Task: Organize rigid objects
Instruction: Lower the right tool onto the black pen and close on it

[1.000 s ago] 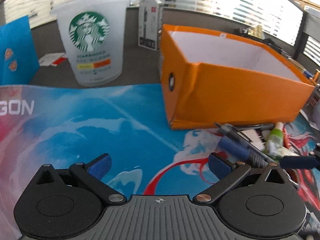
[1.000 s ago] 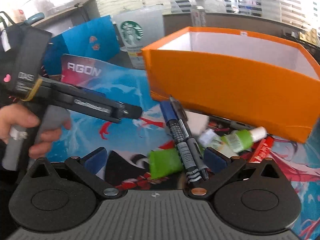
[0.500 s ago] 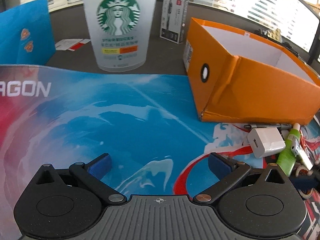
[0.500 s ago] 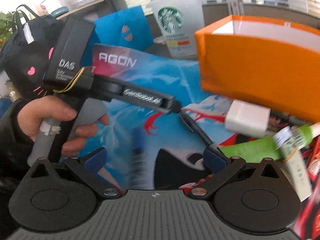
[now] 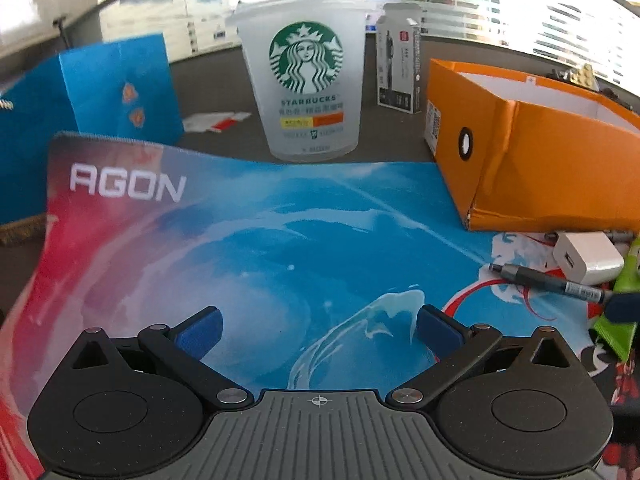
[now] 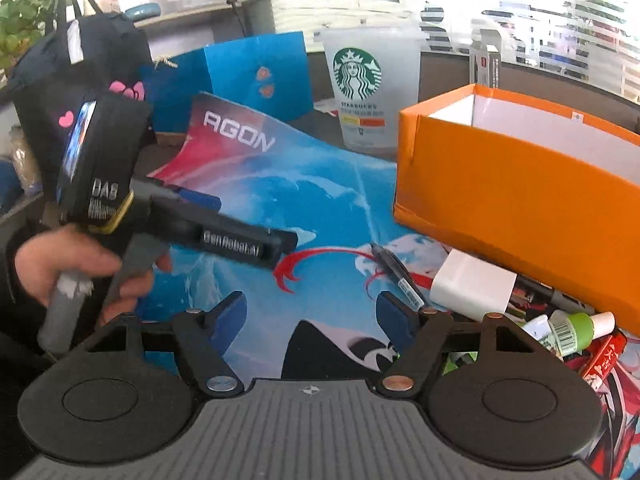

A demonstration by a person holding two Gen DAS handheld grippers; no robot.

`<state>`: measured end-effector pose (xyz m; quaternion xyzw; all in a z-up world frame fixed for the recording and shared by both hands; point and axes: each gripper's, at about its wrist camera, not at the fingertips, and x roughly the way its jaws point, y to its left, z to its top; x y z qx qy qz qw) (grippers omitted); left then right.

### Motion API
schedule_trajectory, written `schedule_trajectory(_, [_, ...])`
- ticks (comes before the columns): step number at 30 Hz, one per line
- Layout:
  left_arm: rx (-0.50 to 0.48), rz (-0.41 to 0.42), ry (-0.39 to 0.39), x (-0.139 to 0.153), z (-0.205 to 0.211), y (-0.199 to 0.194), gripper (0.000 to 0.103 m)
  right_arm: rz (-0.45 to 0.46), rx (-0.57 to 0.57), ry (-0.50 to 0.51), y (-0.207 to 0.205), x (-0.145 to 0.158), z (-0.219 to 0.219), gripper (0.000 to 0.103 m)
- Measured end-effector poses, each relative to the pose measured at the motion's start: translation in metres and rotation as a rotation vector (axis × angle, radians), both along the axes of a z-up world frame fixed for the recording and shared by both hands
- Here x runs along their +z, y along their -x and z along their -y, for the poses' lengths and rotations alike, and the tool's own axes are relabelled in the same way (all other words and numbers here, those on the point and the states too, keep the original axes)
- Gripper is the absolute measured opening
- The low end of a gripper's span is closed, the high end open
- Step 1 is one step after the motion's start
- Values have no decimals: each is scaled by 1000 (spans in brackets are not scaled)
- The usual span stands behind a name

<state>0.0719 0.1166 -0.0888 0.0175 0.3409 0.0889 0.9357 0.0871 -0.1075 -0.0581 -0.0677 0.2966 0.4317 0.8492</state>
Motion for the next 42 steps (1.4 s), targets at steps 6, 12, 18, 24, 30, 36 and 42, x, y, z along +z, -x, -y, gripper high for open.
schedule_trajectory(6, [-78, 95, -49, 3, 11, 13, 103, 10, -29, -5, -1, 2, 7, 72])
schedule_trajectory(12, [-146, 191, -292, 2, 43, 21, 103, 33, -36, 16, -2, 4, 6, 80])
schedule_trajectory(18, [-143, 128, -334, -4, 48, -11, 103, 4, -54, -19, -7, 5, 13, 80])
schedule_trajectory(24, [-71, 144, -282, 0, 31, -59, 103, 10, -77, -12, -9, 6, 14, 80])
schedule_trajectory(30, [6, 97, 22, 31, -6, -32, 103, 45, -97, 35, -15, 6, 10, 75])
schedule_trajectory(36, [47, 16, 373, 33, -23, 18, 103, 23, -97, 69, -28, -2, 3, 48])
schedule_trajectory(42, [-10, -83, 313, 24, 3, 14, 103, -9, -101, 94, -33, -13, 6, 43])
